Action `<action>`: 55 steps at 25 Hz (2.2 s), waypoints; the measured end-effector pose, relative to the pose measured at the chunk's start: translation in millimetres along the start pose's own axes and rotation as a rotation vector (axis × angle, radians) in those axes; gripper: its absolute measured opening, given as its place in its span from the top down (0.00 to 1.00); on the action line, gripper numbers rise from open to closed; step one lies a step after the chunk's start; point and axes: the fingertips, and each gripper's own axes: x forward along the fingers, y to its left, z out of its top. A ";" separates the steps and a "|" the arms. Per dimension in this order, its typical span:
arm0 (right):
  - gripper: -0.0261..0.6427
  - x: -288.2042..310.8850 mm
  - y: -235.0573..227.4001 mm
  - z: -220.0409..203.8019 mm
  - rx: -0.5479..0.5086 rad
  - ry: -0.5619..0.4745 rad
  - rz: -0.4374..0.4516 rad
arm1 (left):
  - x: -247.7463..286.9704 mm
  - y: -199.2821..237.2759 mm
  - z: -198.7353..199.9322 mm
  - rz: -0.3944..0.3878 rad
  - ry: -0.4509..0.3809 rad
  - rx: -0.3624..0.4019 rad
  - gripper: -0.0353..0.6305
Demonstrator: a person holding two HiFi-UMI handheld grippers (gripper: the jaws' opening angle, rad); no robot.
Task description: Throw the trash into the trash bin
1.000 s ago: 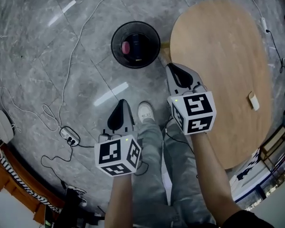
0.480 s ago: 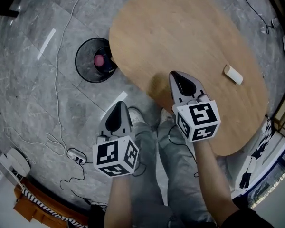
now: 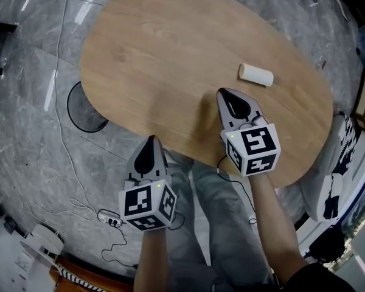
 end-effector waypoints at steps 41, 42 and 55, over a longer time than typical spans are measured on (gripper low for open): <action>0.93 -3.0 -64.8 4.4 0.571 -0.119 0.300 | 50.0 -67.6 8.9 -0.055 0.054 0.092 0.94; 0.94 -1.7 -52.3 9.1 0.540 -0.113 0.313 | 45.6 -60.2 9.1 -0.046 0.047 0.081 0.94; 0.94 46.9 125.4 54.0 0.333 -0.046 0.459 | -12.4 76.7 10.4 0.078 -0.022 -0.108 0.94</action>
